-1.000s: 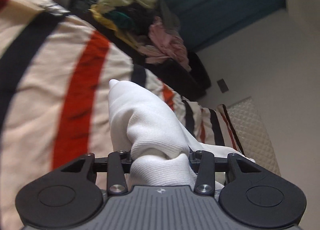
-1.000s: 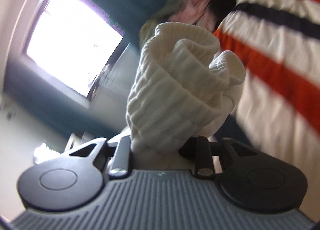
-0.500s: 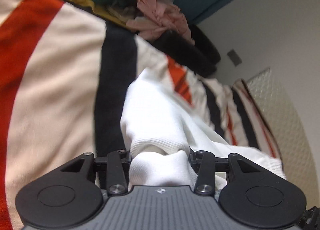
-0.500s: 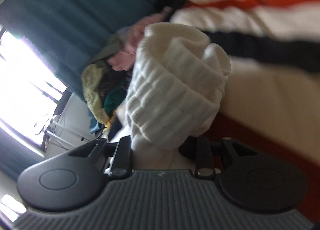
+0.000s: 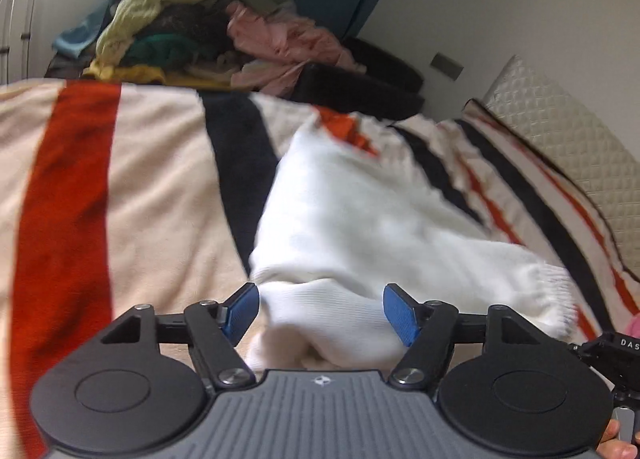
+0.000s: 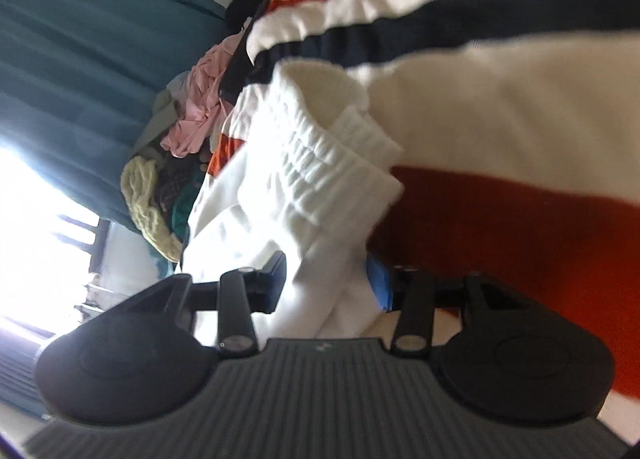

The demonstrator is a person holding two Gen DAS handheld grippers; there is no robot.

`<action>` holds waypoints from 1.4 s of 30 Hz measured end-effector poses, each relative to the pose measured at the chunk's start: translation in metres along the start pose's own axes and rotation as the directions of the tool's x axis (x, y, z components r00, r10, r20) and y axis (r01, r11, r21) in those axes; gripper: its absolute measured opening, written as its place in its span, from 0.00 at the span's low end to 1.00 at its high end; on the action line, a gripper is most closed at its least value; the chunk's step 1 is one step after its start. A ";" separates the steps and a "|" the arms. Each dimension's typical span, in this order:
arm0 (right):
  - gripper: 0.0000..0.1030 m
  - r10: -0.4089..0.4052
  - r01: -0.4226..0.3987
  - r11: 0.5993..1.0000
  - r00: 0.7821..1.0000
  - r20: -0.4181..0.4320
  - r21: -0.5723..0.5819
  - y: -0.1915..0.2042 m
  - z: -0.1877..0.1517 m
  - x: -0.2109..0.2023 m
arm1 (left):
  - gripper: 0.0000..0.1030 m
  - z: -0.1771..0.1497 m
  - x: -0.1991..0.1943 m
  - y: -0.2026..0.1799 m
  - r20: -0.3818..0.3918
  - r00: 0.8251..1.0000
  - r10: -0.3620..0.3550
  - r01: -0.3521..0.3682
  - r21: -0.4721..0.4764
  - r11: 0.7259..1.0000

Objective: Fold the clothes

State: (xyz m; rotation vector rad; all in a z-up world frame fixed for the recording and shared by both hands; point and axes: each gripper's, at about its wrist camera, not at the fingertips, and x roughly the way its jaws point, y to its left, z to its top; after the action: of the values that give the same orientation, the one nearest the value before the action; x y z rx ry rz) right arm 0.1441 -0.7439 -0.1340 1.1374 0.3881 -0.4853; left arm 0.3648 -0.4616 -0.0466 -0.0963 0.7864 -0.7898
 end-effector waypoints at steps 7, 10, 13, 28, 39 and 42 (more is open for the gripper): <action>0.46 -0.014 0.016 0.986 1.000 0.014 -0.165 0.058 -0.010 -0.074 | 0.73 0.024 -0.121 -0.066 0.081 0.997 -0.009 -0.001 0.126 0.992; 0.46 -0.018 0.031 0.954 0.999 0.045 -0.298 0.091 -0.015 -0.107 | 0.77 0.022 -0.176 -0.096 0.123 0.992 -0.026 0.003 0.185 0.983; 0.46 -0.004 0.044 0.904 0.995 0.095 -0.426 0.126 -0.039 -0.155 | 0.84 0.013 -0.232 -0.120 0.159 0.986 -0.045 0.008 0.224 0.975; 0.86 0.159 0.066 0.663 0.961 0.226 -0.746 0.190 -0.188 -0.333 | 1.00 -0.093 -0.439 -0.136 0.315 0.949 0.026 -0.129 0.309 0.942; 0.86 0.163 0.113 0.720 0.932 0.325 -0.685 0.154 -0.271 -0.355 | 1.00 -0.176 -0.508 -0.096 0.418 0.906 0.062 -0.179 0.247 0.952; 0.86 0.131 0.154 0.722 0.926 0.353 -0.674 0.141 -0.284 -0.342 | 1.00 -0.192 -0.515 -0.090 0.441 0.893 0.091 -0.207 0.225 0.952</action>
State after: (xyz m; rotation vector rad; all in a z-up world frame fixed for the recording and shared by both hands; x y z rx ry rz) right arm -0.0763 -0.3758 0.0482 0.2832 0.2009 -0.4965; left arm -0.0452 -0.1426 0.1558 0.0341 0.2616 -0.6863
